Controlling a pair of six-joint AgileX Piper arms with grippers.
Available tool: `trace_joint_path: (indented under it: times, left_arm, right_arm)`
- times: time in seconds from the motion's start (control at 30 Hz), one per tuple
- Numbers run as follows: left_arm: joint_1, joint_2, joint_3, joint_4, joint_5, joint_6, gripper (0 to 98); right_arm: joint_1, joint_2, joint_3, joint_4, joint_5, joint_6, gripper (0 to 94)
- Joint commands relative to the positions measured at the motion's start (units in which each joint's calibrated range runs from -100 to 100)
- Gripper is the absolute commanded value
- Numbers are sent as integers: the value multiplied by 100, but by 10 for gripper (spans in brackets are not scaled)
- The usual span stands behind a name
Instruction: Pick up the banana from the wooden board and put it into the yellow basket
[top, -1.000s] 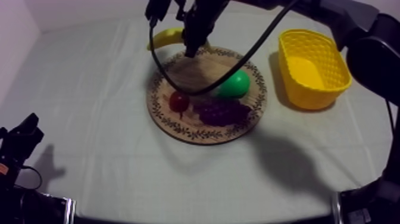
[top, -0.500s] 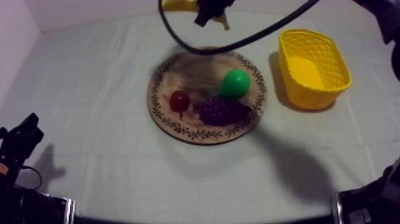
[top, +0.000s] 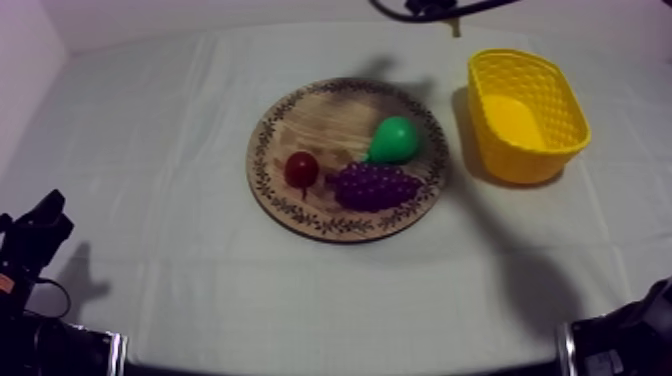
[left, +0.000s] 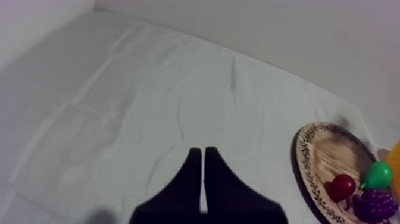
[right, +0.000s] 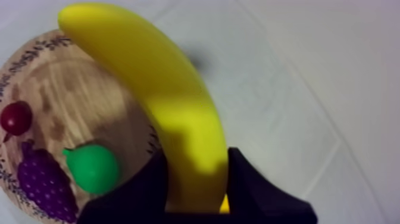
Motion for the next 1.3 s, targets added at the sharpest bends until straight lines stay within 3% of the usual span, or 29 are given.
trace_joint_path:
  times: [0.0,0.6,1.27]
  left_arm:
    - [0,-1,3,3,1,0,1]
    - [0,-1,3,3,1,0,1]
    - [0,-1,3,3,1,0,1]
  right_arm:
    - [179,-116,122,0,72,-26,203]
    - [1251,-1026,1999,15,164,-100,200]
    - [1247,-1251,3799,105,-250,-483,204]
